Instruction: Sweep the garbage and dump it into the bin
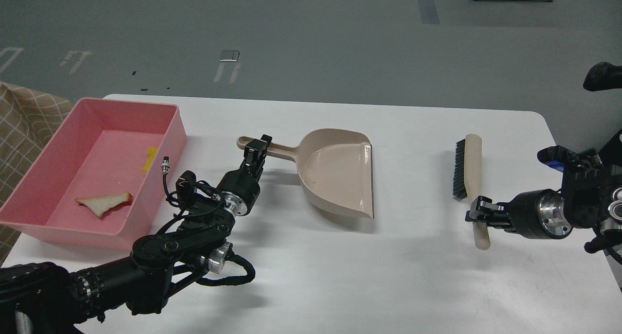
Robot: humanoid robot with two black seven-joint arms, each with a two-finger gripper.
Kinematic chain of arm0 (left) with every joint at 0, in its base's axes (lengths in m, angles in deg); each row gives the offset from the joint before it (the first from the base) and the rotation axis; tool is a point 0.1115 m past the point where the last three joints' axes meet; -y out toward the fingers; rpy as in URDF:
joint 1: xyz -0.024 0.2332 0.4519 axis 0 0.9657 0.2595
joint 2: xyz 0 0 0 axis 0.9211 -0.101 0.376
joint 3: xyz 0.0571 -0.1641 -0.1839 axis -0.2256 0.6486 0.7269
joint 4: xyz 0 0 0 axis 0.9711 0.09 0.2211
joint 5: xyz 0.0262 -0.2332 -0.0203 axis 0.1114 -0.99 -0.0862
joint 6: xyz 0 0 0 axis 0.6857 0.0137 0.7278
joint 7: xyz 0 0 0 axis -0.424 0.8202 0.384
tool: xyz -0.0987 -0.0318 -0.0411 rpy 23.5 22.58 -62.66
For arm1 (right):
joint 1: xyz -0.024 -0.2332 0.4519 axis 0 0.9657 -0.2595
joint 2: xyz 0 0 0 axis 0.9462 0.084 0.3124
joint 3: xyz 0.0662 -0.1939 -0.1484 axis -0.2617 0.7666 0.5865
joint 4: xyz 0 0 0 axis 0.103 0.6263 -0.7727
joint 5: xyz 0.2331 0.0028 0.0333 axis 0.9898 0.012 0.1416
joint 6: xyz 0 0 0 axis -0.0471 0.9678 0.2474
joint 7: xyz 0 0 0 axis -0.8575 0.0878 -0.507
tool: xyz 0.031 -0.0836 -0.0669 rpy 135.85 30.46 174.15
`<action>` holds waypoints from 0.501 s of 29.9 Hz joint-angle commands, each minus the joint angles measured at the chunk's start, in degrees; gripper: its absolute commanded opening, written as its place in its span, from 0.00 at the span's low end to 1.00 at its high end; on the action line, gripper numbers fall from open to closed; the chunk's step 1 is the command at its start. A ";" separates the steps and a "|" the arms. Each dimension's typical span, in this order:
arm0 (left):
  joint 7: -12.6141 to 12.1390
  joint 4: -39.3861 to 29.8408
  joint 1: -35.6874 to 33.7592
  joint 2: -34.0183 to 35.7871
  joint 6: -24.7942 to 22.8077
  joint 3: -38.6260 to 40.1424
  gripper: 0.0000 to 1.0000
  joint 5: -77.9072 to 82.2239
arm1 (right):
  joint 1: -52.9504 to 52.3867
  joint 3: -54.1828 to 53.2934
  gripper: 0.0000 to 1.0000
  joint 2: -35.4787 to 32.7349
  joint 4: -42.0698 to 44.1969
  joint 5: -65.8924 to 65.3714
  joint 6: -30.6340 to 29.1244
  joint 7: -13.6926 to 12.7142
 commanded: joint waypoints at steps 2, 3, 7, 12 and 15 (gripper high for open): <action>-0.01 -0.08 0.01 -0.26 0.01 -0.03 0.28 0.00 | -0.08 -0.09 0.26 0.00 0.02 0.00 0.00 -0.04; -0.01 -0.08 0.01 -0.26 0.01 -0.03 0.32 0.00 | 0.01 -0.09 0.28 0.00 0.02 0.09 0.00 -0.04; -0.01 0.01 0.62 -0.26 0.01 0.14 0.56 -0.09 | -0.08 -0.17 0.33 0.00 0.02 0.09 0.00 -0.04; -0.01 0.01 1.06 -0.34 0.01 0.49 0.77 -0.27 | -0.08 -0.17 0.45 0.00 0.02 0.27 0.00 -0.04; -0.01 -0.16 1.33 -0.34 0.01 0.67 0.92 -0.44 | -0.17 -0.52 0.58 0.00 0.02 0.44 0.00 -0.04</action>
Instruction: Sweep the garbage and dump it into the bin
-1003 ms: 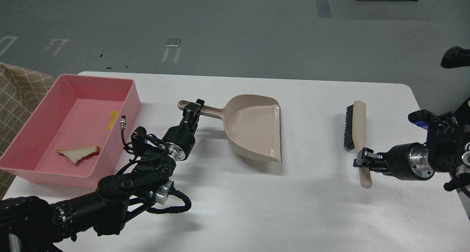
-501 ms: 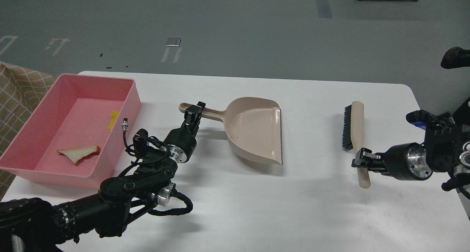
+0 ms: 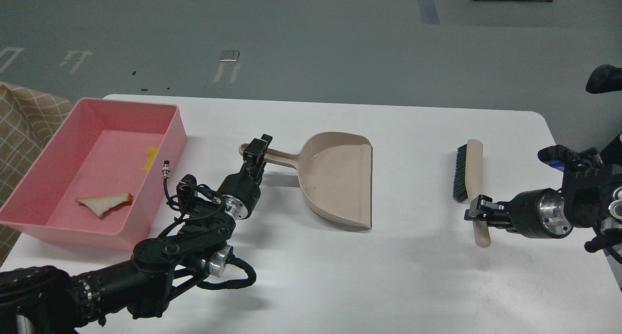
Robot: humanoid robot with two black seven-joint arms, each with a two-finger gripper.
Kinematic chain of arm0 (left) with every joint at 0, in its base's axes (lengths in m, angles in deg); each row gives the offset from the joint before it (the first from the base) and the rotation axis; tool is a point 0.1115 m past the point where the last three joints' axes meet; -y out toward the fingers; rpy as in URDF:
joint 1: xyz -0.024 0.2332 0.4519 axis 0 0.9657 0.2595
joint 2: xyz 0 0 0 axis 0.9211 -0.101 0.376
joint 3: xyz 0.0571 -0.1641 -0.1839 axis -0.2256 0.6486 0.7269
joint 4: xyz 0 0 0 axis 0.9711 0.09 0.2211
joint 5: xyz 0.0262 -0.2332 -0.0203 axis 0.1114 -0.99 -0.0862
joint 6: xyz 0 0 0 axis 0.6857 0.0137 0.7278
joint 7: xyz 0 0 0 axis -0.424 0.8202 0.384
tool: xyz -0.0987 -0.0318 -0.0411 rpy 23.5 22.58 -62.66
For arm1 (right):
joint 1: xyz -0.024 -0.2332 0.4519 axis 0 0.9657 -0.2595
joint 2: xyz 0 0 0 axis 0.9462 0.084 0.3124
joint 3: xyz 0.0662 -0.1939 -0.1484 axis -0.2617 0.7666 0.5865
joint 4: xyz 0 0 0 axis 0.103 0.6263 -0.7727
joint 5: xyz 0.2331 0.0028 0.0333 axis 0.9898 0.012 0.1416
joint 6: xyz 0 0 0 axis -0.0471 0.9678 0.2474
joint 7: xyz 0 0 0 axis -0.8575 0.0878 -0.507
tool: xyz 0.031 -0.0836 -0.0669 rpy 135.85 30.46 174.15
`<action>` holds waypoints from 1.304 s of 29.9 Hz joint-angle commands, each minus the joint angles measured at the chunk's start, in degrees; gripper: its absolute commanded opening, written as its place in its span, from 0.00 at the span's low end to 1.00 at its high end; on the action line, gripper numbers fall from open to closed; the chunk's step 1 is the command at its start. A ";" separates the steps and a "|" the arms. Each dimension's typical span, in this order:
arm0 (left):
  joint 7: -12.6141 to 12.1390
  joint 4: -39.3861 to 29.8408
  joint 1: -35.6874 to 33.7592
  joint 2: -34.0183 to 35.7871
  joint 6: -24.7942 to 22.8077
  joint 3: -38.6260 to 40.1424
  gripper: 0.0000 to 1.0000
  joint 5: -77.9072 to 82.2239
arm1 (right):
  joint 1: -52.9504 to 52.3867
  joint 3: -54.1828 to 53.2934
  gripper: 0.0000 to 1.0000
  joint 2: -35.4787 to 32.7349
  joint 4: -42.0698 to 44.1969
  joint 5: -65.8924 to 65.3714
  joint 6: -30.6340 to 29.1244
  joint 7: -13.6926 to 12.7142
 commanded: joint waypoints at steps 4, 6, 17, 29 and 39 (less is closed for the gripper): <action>0.00 -0.94 0.63 0.00 0.01 -0.03 0.97 0.01 | -0.37 -0.35 0.67 0.00 -0.09 0.31 0.00 0.09; 0.00 -0.95 0.72 0.00 0.01 -0.12 0.97 -0.08 | -0.46 -0.35 0.69 0.00 -0.09 0.31 0.00 0.09; 0.00 -2.52 2.74 1.40 0.01 -0.03 0.98 0.01 | -2.48 -0.88 0.69 -0.09 -0.36 0.49 0.00 0.18; 0.00 -19.74 5.38 11.59 0.01 -0.56 0.98 0.10 | -3.89 -1.67 0.69 0.00 -0.62 0.49 0.00 0.18; 0.00 -31.88 1.97 19.24 0.01 0.58 0.98 0.28 | -7.49 -5.26 0.96 0.00 -0.88 0.49 0.00 0.09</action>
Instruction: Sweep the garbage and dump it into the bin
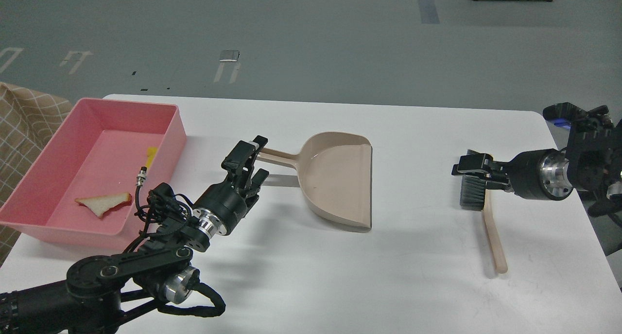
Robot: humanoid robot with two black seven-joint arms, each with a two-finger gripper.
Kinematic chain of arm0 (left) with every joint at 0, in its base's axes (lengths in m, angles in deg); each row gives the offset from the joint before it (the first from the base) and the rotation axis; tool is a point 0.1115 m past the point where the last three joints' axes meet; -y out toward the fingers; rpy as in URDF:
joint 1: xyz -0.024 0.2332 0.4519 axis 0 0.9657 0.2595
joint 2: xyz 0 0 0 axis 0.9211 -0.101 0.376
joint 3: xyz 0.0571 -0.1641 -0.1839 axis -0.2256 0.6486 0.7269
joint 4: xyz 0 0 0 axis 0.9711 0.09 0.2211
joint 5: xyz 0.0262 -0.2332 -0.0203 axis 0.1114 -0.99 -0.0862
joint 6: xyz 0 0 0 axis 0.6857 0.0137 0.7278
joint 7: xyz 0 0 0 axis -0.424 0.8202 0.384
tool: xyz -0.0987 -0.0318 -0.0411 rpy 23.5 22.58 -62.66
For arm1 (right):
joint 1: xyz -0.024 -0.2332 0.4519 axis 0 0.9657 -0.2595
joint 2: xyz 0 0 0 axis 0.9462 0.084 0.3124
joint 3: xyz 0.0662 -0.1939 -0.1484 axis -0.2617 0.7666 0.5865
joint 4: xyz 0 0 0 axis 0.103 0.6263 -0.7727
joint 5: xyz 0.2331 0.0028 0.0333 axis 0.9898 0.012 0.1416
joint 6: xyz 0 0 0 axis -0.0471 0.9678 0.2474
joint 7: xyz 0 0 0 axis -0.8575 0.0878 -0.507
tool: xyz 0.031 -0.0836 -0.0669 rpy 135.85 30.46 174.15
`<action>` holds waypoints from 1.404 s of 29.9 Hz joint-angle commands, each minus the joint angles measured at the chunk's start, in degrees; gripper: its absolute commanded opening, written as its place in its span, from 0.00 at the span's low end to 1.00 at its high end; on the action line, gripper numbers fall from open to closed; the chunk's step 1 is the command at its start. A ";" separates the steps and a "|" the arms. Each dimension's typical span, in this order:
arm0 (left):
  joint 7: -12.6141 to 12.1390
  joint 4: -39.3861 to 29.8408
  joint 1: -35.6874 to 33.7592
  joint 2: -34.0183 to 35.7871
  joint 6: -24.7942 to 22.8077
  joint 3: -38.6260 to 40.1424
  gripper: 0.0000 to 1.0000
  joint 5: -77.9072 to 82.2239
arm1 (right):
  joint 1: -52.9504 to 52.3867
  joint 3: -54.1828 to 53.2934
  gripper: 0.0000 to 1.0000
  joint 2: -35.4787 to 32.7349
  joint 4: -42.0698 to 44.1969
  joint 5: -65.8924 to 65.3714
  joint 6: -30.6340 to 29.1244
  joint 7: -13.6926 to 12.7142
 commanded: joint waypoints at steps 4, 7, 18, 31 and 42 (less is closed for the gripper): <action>0.02 -1.57 -8.10 2.34 0.00 0.27 0.98 -0.10 | 0.03 -8.05 0.98 1.13 0.52 -0.01 0.00 0.08; 0.02 -1.22 -13.55 3.66 0.00 0.27 0.98 -0.27 | 0.21 -11.92 1.00 3.15 0.96 0.08 0.00 0.17; 0.02 10.28 -28.41 3.93 -6.54 1.50 0.98 -0.54 | 3.73 -33.80 1.00 17.82 15.19 7.63 0.00 16.07; 0.02 32.88 -29.29 -2.58 -43.81 24.97 0.98 -0.89 | 2.50 -59.83 1.00 39.81 34.08 25.07 0.00 18.89; 0.02 40.60 -27.01 -9.25 -45.05 25.32 0.98 -1.41 | -7.35 -57.72 1.00 42.27 60.00 35.32 0.00 15.99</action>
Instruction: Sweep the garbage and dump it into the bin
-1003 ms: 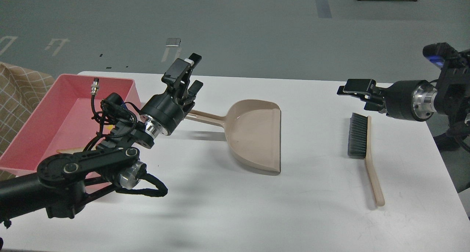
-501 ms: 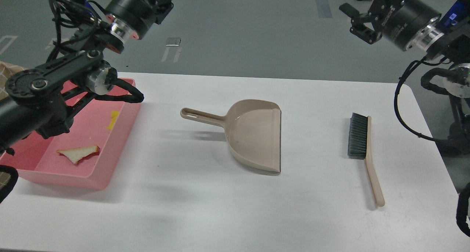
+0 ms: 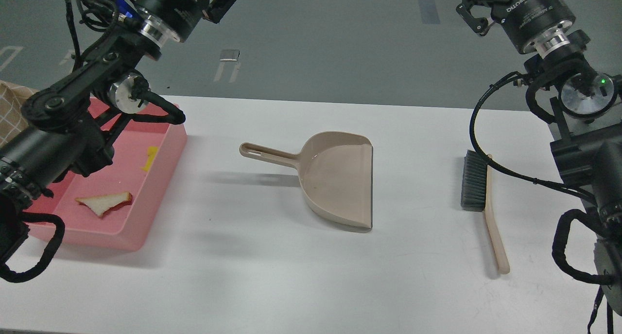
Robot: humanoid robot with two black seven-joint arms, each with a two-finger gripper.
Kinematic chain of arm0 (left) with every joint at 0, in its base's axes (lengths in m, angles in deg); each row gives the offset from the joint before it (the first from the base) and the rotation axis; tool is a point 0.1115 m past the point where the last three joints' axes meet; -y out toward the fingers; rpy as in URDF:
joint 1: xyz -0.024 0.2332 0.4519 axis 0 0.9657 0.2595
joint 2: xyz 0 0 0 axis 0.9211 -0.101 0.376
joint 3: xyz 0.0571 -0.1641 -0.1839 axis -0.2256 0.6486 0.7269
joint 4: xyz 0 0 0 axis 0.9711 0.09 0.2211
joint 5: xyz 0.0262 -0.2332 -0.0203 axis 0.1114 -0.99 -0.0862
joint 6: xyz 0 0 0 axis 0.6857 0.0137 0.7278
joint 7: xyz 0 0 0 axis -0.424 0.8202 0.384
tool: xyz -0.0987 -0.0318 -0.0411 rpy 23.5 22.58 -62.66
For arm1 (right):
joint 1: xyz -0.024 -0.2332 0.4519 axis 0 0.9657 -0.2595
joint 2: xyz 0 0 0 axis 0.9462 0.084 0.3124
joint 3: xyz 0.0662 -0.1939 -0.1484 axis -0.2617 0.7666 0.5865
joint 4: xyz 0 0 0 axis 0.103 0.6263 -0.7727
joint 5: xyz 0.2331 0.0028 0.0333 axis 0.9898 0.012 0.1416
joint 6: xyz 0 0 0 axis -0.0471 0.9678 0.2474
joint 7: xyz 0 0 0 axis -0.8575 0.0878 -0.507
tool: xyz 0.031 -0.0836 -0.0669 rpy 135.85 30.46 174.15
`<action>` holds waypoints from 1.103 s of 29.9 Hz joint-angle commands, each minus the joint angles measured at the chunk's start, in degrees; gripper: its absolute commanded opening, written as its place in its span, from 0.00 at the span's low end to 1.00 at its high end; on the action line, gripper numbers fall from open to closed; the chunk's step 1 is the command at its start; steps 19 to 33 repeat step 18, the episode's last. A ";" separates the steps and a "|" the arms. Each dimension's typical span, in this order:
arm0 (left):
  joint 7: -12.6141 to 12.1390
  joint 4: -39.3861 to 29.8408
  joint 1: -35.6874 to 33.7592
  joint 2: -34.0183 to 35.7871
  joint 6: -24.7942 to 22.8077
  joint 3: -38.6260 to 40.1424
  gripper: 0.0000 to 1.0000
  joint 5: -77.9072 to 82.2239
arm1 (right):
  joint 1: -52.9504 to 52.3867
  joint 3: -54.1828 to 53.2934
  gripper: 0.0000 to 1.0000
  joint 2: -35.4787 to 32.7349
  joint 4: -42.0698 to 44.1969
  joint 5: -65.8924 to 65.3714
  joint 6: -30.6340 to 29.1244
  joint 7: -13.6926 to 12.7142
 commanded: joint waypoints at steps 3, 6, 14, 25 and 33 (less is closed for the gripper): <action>-0.01 5.46 1.65 -2.84 -0.36 0.08 0.98 -0.96 | -0.57 4.20 1.00 -0.09 7.48 -0.04 -0.01 -2.23; -0.01 6.17 2.01 -2.93 -1.15 -0.09 0.98 -0.96 | 0.84 4.83 1.00 -0.71 7.13 0.05 -0.01 -2.23; -0.01 6.35 2.10 -4.33 -1.59 -0.62 0.98 -0.96 | 2.07 4.30 1.00 -2.73 6.77 1.37 -0.01 -2.14; -0.01 6.35 2.18 -4.60 -1.59 -0.53 0.98 -0.96 | 2.51 4.30 1.00 -2.56 6.77 1.46 -0.01 -2.14; -0.01 6.35 2.18 -4.60 -1.59 -0.53 0.98 -0.96 | 2.51 4.30 1.00 -2.56 6.77 1.46 -0.01 -2.14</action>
